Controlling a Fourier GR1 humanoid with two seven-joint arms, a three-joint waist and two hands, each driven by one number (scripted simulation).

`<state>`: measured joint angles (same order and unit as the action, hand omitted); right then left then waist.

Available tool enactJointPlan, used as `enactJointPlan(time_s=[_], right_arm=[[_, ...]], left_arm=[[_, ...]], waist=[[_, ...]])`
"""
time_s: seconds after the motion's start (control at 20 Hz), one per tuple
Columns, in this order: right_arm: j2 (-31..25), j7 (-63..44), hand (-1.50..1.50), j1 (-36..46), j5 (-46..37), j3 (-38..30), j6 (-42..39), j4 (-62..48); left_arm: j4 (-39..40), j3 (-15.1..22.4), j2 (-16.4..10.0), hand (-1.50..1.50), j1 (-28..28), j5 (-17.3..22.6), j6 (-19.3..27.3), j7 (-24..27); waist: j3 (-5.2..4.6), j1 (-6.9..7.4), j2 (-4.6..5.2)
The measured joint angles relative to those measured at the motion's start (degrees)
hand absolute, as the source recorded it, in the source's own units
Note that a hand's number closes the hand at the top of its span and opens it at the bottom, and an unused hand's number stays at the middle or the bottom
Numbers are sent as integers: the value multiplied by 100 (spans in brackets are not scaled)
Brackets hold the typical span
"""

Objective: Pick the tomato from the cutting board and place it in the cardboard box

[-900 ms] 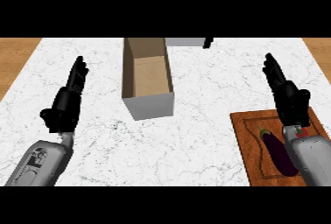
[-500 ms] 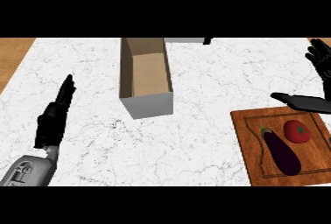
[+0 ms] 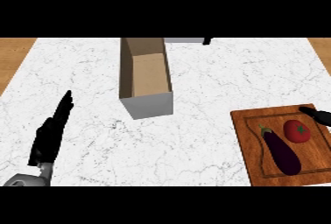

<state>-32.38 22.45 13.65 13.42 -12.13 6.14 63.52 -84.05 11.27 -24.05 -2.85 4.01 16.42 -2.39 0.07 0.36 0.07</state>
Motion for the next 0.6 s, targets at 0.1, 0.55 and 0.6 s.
enactJointPlan(time_s=[0.1,0.55,0.6], right_arm=[[-366,13,-150,-141,-275,117,-201,-82],[-2121,-982,-150,-356,-1433,1056,-1534,111],[-2261,-1151,-150,-329,-1526,1180,-1721,163]], left_arm=[[9,-12,0,0,-18,-13,-12,-38],[-220,22,3,0,177,-82,-23,-96],[-273,18,-11,0,191,-88,-23,-134]], waist=[[-4,-14,1],[-20,24,-11],[-20,40,-11]])
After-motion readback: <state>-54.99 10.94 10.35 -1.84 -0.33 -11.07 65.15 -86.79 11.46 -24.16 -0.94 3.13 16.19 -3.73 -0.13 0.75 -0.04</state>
